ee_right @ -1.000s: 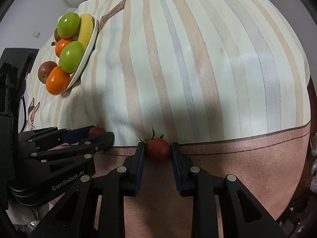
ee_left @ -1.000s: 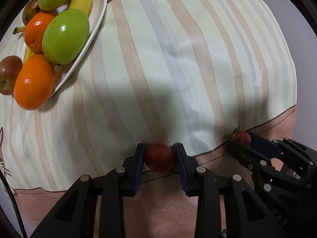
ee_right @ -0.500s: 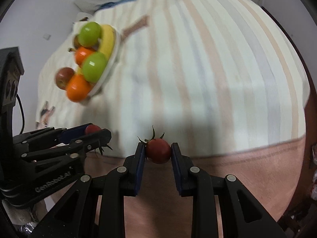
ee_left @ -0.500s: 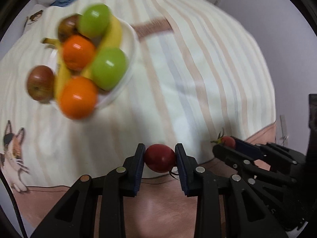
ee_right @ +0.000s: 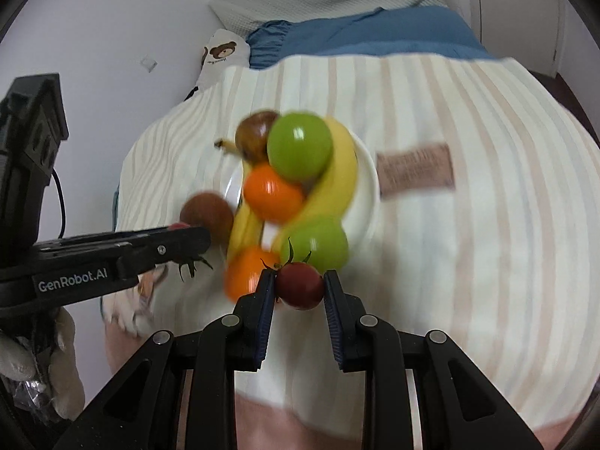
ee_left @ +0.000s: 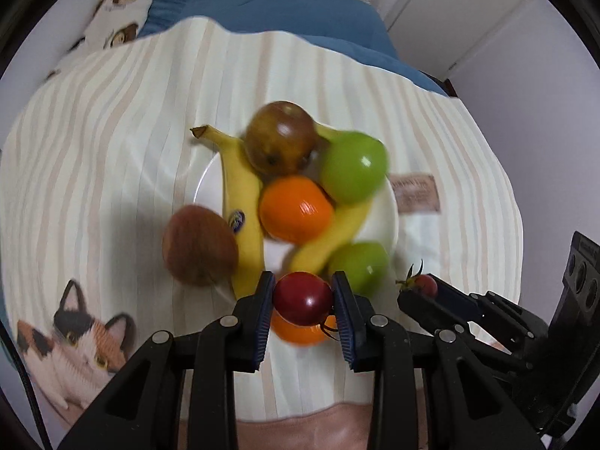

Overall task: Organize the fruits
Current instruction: 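Carry both held cherry tomatoes over the fruit plate with both tools, then lower the tomatoes among the fruit on the plate and open both tools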

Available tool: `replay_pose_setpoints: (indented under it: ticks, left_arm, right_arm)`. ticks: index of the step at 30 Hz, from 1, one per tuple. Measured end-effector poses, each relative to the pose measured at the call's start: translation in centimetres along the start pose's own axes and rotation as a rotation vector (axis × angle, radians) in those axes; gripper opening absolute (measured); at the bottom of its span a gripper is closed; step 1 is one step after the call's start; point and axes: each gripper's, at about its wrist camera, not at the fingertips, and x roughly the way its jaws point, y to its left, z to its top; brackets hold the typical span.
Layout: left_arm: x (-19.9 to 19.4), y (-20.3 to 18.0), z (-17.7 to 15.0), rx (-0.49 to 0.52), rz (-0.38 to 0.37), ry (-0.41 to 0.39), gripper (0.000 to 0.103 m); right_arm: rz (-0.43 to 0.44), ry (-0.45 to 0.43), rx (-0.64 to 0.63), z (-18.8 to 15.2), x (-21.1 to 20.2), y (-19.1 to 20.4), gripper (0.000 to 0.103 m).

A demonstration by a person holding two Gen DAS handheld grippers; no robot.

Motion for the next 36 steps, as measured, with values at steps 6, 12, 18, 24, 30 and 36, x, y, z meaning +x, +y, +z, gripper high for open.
replay_pose_setpoints:
  ticks: [6,12,18,24,30,36]
  left_arm:
    - [3.0,1.1,2.2,-0.054,-0.112,0.086,0.028]
    - [5.2,1.1,2.1,-0.056,-0.134,0.146,0.028]
    - [6.0,2.1,1.5,-0.077,-0.117,0.164,0.028]
    - [6.4,3.0,1.3,-0.100,-0.107,0.170,0.029]
    - [7.1,3.0,1.3,-0.120,-0.058,0.194,0.030]
    - [7.0,2.9,1.2,-0.136,-0.052,0.195,0.033]
  right_arm:
    - [-0.010,0.004,0.024,3.3,2.4,-0.5,0.028]
    - [-0.013,0.025,0.038,4.4,3.9,-1.6,0.028]
    - [0.031,0.040,0.022,4.1,4.5,-1.3,0.028]
    - [0.008,0.051,0.031,3.7,5.3,-1.8,0.028]
    - [-0.004,0.071,0.057,4.0,6.1,-3.0,0.029]
    - [-0.003,0.094,0.094,4.1,6.6,-3.8,0.030]
